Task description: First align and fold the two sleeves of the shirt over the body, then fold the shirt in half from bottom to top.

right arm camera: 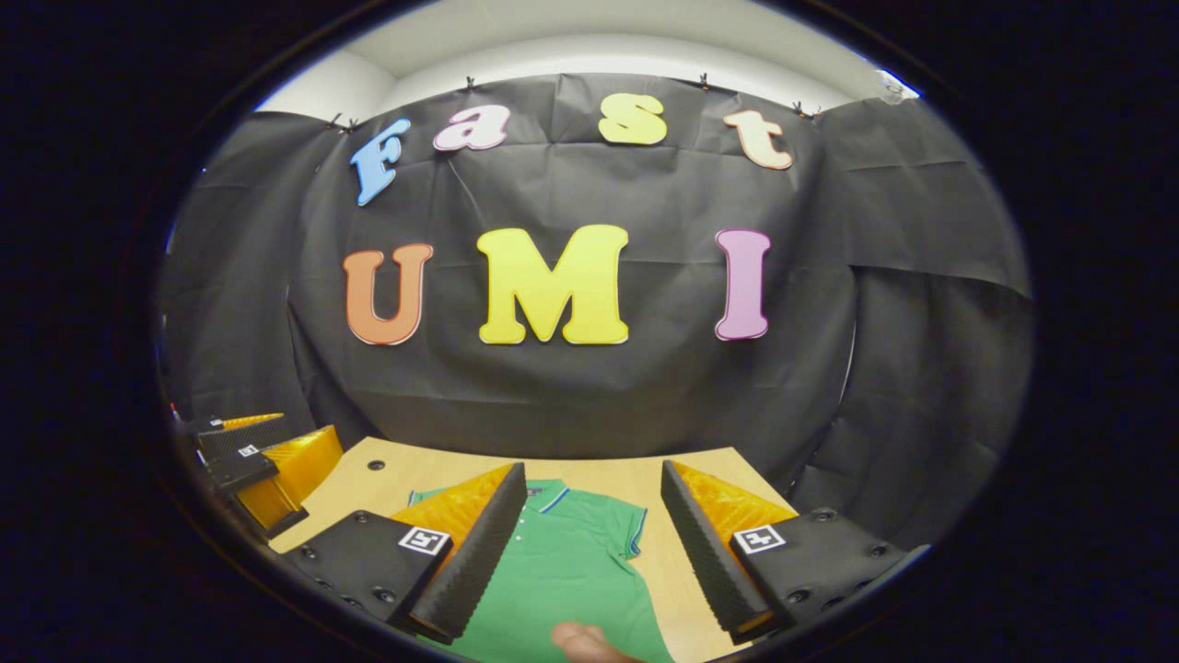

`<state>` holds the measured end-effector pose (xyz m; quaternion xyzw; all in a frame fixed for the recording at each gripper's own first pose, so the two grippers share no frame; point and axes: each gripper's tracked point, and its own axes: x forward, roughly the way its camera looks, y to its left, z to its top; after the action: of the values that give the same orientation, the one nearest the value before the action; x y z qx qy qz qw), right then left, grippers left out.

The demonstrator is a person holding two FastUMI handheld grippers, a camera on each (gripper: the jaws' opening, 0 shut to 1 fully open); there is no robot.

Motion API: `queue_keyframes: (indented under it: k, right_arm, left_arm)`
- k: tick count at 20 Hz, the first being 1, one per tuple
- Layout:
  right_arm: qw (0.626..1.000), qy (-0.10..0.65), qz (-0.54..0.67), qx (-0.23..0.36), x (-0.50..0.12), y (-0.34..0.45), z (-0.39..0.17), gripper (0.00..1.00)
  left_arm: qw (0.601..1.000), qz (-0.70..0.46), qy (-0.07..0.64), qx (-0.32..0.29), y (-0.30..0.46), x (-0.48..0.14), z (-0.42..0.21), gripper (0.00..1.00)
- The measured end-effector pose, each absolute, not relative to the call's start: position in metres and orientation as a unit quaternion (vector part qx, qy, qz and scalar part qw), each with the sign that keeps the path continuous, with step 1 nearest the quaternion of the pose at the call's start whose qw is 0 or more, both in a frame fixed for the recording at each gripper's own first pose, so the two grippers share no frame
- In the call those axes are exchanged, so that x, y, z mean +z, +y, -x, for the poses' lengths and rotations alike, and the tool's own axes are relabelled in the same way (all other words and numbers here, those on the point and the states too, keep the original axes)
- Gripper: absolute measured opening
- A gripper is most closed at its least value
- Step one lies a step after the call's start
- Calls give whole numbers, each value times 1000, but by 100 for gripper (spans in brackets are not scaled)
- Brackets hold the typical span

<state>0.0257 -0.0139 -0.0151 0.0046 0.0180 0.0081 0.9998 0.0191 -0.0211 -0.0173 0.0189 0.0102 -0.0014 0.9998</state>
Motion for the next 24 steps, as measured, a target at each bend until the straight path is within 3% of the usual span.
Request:
queue_keyframes:
  k: [5, 11, 18, 24]
  right_arm:
    - [999, 47, -6, 11, -39, -21, -58, 94]
    - [994, 108, 2, 12, -97, -40, -143, 94]
    - [974, 219, -44, 24, -201, -66, -251, 96]
    - [946, 315, -73, 16, -295, -91, -312, 96]
  left_arm:
    - [999, -21, 25, 7, -23, -32, -29, 96]
    - [999, -26, 18, 22, -28, -35, -43, 96]
    - [996, -25, 44, 75, -32, -51, -57, 97]
    - [989, -33, 68, 130, -29, -68, -60, 96]
